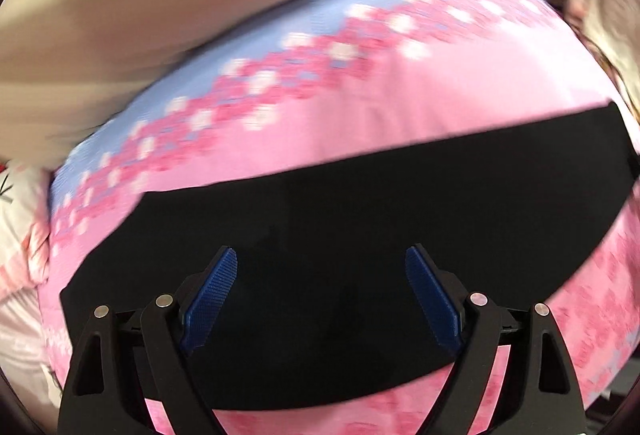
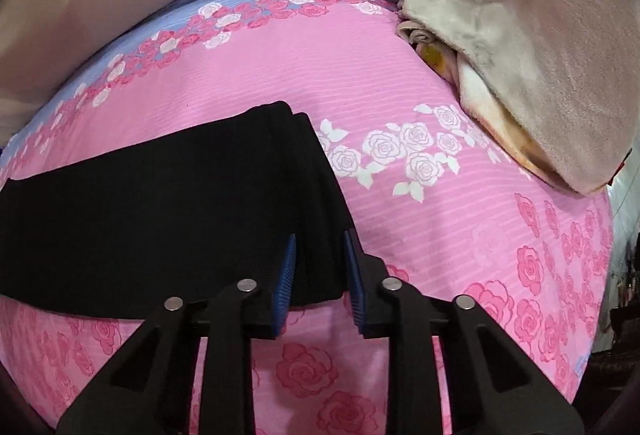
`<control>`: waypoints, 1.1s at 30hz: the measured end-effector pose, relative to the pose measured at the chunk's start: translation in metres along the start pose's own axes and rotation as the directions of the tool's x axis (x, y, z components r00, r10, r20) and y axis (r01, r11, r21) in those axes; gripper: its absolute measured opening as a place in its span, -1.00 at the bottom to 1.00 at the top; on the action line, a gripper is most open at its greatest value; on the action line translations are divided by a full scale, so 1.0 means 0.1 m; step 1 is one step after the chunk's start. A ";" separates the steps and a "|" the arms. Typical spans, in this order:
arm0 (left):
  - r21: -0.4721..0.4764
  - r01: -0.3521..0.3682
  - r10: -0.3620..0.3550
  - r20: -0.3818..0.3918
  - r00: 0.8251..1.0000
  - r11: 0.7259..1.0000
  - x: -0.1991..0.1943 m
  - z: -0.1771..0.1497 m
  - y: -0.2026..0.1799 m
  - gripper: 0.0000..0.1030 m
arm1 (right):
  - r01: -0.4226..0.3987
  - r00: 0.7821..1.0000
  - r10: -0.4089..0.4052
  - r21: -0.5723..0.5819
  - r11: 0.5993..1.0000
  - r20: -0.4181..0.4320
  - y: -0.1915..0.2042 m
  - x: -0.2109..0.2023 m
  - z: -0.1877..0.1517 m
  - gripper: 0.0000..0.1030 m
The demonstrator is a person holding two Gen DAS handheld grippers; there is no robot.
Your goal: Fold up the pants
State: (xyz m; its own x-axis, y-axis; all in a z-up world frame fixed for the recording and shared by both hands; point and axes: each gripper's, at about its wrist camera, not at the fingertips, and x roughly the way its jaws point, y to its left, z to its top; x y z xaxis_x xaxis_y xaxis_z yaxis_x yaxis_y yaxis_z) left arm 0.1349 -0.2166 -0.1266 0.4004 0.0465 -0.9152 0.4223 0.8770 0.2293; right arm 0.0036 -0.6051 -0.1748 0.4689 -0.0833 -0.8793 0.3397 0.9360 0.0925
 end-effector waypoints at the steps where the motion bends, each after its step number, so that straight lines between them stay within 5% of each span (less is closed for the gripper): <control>1: 0.024 0.007 -0.007 -0.006 1.000 1.000 0.01 0.00 -0.10 0.64 | -0.010 1.000 0.010 -0.008 1.000 0.005 -0.04 -0.02 0.06 -0.78; 4: 0.065 0.016 -0.015 -0.008 1.000 0.998 0.01 0.02 -0.30 0.64 | -0.007 0.997 0.010 -0.036 0.999 0.079 -0.11 -0.21 0.19 -0.93; 7: 0.105 0.025 -0.025 -0.001 1.000 0.994 0.01 0.03 -0.49 0.64 | -0.035 0.999 0.035 -0.044 0.998 -0.007 -0.16 -0.01 0.13 -0.89; 12: 0.157 0.011 -0.012 0.010 1.000 0.988 -0.02 0.05 -0.69 0.64 | -0.092 0.995 0.091 0.016 0.996 0.038 -0.15 -0.25 0.08 -0.80; 18: 0.186 0.029 -0.029 -0.003 1.000 0.982 0.00 0.03 -0.86 0.64 | -0.043 0.999 0.043 -0.018 0.999 0.012 -0.17 -0.03 0.07 -0.92; 21: 0.194 0.035 -0.036 0.004 0.999 0.980 0.00 0.06 -0.92 0.64 | 0.031 1.000 -0.031 0.073 0.997 -0.006 -0.43 -0.02 0.13 -0.90; 22: 0.199 0.035 -0.036 0.002 0.999 0.979 0.01 0.06 -0.93 0.64 | -0.024 1.000 0.025 0.153 0.988 -0.005 -0.52 -0.12 0.14 -0.87; 25: 0.202 0.008 -0.007 -0.007 1.000 0.979 0.05 0.10 -0.95 0.64 | -0.123 0.991 0.103 0.287 0.950 0.084 -0.56 -0.41 0.03 -0.34; 26: 0.192 0.011 -0.009 -0.009 1.000 0.981 0.06 0.11 -0.94 0.64 | -0.116 0.992 0.090 0.323 0.939 0.093 -0.52 -0.48 -0.05 0.33; 27: 0.173 0.016 -0.014 -0.014 1.000 0.985 0.06 0.12 -0.92 0.64 | -0.108 0.993 0.083 0.326 0.939 0.090 -0.47 -0.50 -0.09 0.57; 33: 0.108 0.036 -0.031 -0.047 0.998 0.994 0.07 0.16 -0.84 0.64 | -0.196 0.981 0.186 0.350 0.916 0.062 -0.09 -0.29 -0.30 0.54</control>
State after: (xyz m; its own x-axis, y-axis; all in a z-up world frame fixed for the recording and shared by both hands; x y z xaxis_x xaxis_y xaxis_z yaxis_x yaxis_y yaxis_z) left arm 0.1153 -0.2970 -0.1469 0.3489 0.0418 -0.9362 0.5214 0.8214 0.2310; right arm -0.0373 -0.6005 -0.1646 0.5736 0.0711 -0.8161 0.5047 0.7540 0.4204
